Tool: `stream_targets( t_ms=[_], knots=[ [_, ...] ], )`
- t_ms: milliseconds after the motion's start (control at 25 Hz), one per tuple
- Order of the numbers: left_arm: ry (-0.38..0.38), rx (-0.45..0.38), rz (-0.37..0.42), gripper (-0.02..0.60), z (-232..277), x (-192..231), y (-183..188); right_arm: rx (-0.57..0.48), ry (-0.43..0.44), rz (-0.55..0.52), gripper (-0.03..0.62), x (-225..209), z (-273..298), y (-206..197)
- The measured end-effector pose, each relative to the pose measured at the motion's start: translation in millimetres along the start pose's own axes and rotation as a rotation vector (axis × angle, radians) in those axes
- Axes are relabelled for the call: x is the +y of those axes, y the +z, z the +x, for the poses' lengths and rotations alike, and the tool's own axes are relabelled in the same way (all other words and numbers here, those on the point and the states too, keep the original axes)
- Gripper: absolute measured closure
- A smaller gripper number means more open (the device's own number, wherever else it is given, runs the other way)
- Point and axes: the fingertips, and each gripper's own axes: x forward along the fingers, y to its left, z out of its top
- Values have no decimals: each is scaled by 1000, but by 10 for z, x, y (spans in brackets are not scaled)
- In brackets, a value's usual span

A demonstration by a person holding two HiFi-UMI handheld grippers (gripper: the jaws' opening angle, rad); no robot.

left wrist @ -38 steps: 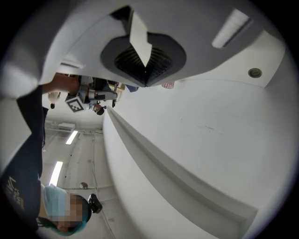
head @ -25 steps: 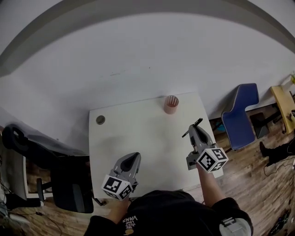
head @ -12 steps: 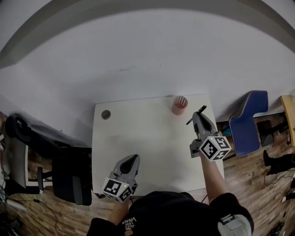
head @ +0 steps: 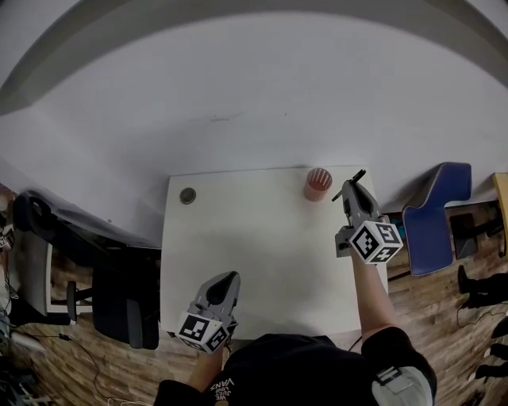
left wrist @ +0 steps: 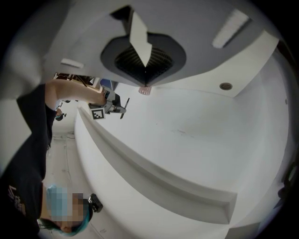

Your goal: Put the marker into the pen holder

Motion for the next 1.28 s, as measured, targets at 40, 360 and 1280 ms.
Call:
stream_targets(
  t_ms=[40,360,1280],
  knots=[
    [3,2,1,529,6,1,0,-3,-7,1,557,-42,25,-7],
    [3,14,3,529,57,-36,-27,-14,-10,-1,557,-254,234,-90],
    [18,52,16,529,136,-133,-128,32,-43,26,557,-605,689,-772]
  ],
)
